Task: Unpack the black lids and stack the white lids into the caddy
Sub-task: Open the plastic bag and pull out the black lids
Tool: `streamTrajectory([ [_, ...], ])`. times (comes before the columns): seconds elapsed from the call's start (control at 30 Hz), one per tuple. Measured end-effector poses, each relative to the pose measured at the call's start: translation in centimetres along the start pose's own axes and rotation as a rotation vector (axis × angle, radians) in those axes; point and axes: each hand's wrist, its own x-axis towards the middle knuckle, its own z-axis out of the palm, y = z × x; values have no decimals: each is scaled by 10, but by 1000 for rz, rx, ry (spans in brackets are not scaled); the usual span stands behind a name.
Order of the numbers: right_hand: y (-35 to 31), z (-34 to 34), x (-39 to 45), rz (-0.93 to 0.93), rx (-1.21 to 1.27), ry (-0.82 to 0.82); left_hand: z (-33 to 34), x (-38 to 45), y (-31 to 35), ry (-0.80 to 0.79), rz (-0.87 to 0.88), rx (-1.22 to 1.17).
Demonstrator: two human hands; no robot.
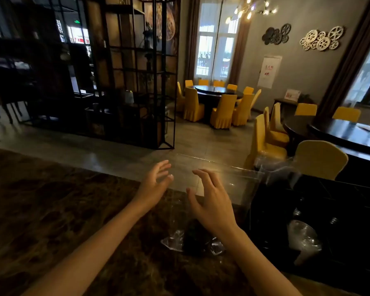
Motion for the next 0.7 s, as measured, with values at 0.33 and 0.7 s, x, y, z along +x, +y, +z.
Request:
streamTrajectory([
  [0.33,-12,47,26,123,278,126,5,13,-3,-76,20,-311],
  [0.7,-30,44,19,208,405,317,5,-6,-7,-28,206,-255],
])
